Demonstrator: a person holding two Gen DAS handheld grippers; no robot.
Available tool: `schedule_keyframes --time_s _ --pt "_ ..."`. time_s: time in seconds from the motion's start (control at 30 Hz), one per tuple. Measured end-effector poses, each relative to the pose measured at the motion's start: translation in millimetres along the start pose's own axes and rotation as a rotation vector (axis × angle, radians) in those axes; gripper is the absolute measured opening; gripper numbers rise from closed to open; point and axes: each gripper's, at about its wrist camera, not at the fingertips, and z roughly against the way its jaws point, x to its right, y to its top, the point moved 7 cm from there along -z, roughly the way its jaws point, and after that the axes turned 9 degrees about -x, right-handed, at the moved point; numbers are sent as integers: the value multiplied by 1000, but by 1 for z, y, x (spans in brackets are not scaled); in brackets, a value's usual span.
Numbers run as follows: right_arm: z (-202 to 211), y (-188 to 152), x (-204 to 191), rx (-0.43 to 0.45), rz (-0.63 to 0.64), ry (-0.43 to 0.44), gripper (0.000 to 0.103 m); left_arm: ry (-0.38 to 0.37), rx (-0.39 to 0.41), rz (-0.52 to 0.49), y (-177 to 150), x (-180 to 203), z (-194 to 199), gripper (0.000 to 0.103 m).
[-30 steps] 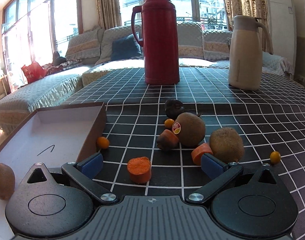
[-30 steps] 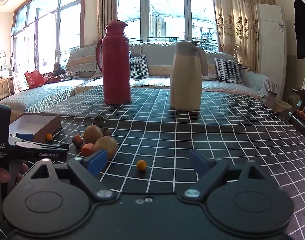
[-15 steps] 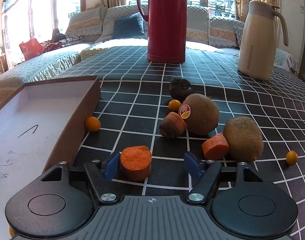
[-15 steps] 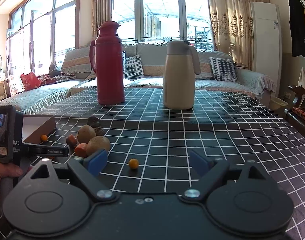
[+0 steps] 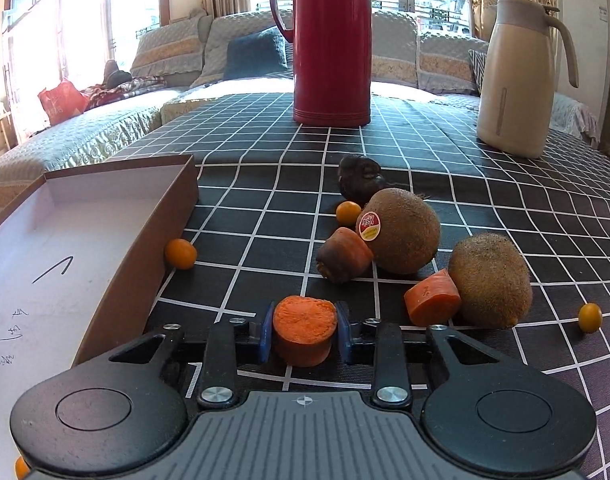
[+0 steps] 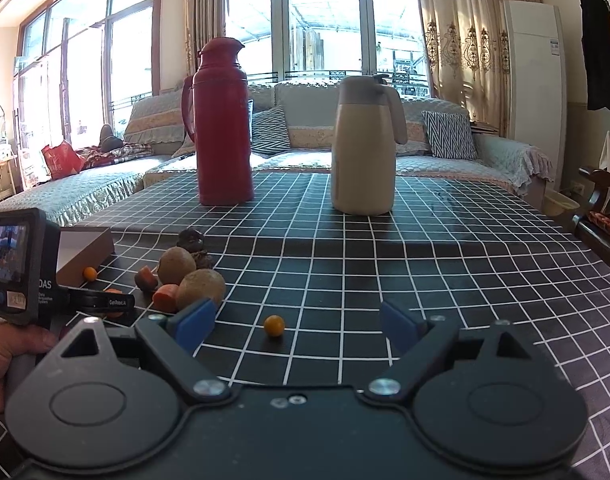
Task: Organize fruits
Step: 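Carry the carrot chunk with the left gripper into the tray and release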
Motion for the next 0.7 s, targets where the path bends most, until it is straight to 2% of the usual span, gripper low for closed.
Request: schedule_keyframes --time_s 0.27,0.47,0.7 --pt "-5 -2 -4 -10 8 6 89 -6 5 12 2 -2 2 32" --pt "-10 -2 -7 -17 13 11 89 -11 32 13 12 -7 18 32" --pt "-17 -3 -9 -31 19 16 89 1 72 51 28 -40 47 32"
